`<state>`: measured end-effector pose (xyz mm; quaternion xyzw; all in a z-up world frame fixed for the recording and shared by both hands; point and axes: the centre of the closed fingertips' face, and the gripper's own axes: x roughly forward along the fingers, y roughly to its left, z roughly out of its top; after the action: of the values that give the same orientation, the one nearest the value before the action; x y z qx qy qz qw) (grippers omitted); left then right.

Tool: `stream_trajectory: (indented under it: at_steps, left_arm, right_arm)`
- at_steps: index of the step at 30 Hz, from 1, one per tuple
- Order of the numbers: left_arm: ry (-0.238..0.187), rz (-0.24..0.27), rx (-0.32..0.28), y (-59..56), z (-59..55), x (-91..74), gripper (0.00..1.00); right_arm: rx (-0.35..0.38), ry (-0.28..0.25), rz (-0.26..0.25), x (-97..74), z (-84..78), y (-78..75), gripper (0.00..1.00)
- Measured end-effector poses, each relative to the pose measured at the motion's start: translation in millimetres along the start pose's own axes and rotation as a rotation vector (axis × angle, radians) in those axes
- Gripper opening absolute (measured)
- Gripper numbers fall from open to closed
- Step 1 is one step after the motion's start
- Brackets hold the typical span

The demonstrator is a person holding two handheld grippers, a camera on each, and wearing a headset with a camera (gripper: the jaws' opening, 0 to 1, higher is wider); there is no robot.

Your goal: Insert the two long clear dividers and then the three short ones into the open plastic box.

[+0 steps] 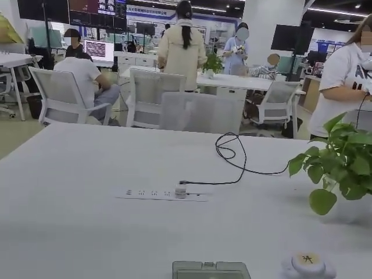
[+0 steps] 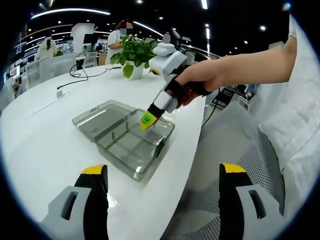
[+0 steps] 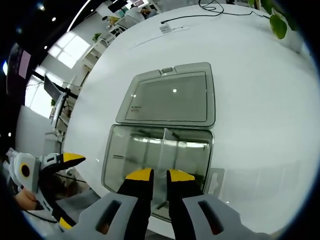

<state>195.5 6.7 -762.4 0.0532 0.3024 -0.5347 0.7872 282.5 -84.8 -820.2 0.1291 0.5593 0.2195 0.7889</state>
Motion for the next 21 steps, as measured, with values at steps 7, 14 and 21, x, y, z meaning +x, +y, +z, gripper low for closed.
stream_trajectory:
  at_steps: [7, 14, 21]
  left_arm:
    - [-0.007, 0.031, -0.014, -1.4, 4.8, -3.0, 0.94]
    - [-0.013, 0.068, -0.034, -0.6, 7.5, -6.8, 0.94]
    - [-0.016, 0.106, -0.049, 0.6, 11.2, -10.2, 0.93]
  right_arm:
    - [-0.014, -0.038, 0.059, -9.7, 4.2, 5.1, 0.16]
    - [-0.099, -0.066, 0.114, -25.2, 6.0, 12.4, 0.22]
    - [-0.187, -0.124, 0.168, -45.8, 11.2, 19.5, 0.30]
